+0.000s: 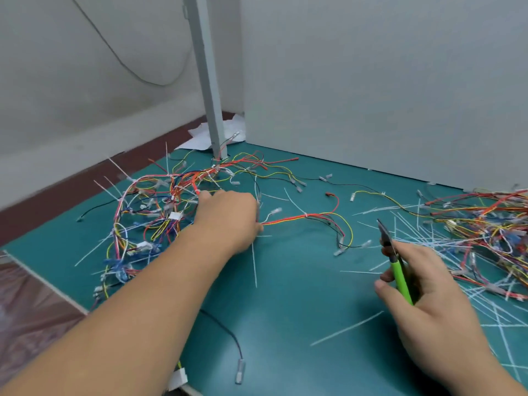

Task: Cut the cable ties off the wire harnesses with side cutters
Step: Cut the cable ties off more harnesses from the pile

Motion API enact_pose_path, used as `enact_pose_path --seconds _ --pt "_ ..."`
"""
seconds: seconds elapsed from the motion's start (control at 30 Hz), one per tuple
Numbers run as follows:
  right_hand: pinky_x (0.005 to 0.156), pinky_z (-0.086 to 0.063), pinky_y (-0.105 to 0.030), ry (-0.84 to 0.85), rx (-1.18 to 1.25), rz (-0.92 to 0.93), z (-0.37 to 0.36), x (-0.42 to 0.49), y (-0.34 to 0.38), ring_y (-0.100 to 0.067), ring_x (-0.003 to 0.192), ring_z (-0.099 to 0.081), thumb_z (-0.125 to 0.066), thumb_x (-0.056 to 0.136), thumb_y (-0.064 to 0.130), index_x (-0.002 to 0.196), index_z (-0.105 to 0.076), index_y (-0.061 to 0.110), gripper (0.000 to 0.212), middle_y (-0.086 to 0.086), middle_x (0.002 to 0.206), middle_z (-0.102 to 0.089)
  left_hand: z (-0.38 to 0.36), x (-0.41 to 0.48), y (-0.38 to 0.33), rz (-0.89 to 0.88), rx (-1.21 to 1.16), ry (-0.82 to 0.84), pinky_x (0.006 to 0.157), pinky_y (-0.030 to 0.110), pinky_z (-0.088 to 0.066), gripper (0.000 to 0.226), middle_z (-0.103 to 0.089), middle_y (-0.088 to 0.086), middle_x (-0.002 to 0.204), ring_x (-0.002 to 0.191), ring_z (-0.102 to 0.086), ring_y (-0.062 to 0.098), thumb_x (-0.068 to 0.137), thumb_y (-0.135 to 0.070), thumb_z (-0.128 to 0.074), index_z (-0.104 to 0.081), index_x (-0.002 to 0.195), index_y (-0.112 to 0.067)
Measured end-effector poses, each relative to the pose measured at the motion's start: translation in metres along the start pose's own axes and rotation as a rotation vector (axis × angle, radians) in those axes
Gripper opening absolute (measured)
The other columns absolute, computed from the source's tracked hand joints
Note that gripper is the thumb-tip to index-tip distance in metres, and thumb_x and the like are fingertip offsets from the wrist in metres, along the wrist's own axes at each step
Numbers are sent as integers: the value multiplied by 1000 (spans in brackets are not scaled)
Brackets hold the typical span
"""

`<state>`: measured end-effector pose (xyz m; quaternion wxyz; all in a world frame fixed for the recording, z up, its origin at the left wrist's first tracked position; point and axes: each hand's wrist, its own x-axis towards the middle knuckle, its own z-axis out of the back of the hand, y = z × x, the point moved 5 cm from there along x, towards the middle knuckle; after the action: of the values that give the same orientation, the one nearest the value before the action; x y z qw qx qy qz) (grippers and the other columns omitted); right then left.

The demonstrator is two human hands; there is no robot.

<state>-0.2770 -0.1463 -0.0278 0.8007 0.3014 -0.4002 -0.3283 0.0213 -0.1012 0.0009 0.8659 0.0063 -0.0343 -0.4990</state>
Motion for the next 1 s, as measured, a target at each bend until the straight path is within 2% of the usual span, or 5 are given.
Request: enact_pose_path --seconds 0.27,0.43,0.77,0.87,1.0 --pt "82 -49 -13 -48 223 -118 3 1 -17 -13 92 -66 -76 86 -4 118 -67 45 60 4 109 -66 56 -11 -46 -169 -704 -693 81 40 -38 17 -64 -7 79 82 -61 19 98 -39 -57 -73 95 -33" --pt "72 -56 -37 72 1032 -315 -3 4 -19 -24 82 -67 -67 69 5 124 -70 24 58 -9 136 -66 38 -11 -112 -403 -441 -385 87 40 -38 24 -62 -5 99 103 -58 24 103 -43 -50 -71 112 -35" --pt "67 -47 -37 126 1127 -454 -32 5 -17 -22 79 -68 -62 74 5 126 -73 22 56 0 120 -68 -1 -46 -124 -722 -434 -260 87 45 -42 43 -68 -2 110 102 -59 29 99 -15 -54 -60 140 -26" --pt "67 -49 -35 159 1052 -430 -30 6 -16 -18 82 -67 -68 70 8 126 -72 23 58 5 140 -64 8 -37 -87 -596 -371 -419 92 44 -40 39 -67 -12 116 114 -57 23 93 -45 -55 -62 131 -39" --pt "72 -44 -40 109 1045 -393 -20 9 -20 -19 85 -62 -65 75 11 131 -68 20 58 5 150 -56 10 -4 -13 -126 -169 -289 100 48 -35 60 -49 -10 139 129 -40 26 85 -70 -48 -48 140 -47"
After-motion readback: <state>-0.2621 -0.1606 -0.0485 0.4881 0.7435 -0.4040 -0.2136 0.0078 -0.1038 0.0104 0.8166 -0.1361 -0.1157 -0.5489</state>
